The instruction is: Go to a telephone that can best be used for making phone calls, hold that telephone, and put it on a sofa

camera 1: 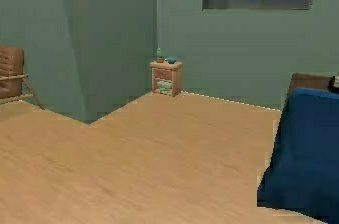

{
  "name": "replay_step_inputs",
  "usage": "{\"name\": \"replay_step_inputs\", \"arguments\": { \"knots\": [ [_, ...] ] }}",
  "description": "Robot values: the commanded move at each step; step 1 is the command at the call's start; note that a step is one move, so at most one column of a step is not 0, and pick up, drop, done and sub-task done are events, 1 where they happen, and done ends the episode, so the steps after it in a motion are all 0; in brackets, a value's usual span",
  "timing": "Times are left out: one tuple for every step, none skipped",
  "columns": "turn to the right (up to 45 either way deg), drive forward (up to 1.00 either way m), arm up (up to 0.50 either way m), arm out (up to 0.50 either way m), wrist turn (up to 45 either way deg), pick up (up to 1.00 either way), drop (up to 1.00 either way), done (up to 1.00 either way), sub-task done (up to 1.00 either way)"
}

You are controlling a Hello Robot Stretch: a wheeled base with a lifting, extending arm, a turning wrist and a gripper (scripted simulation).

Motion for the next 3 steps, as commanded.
{"name": "replay_step_inputs", "arguments": {
  "knots": [
    [45.0,0.00,0.00,0.00,0.0,0.00,0.00,0.00,0.00],
    [45.0,0.00,0.00,0.00,0.0,0.00,0.00,0.00,0.00],
    [36.0,0.00,0.00,0.00,0.0,0.00,0.00,0.00,0.00]
  ]
}}
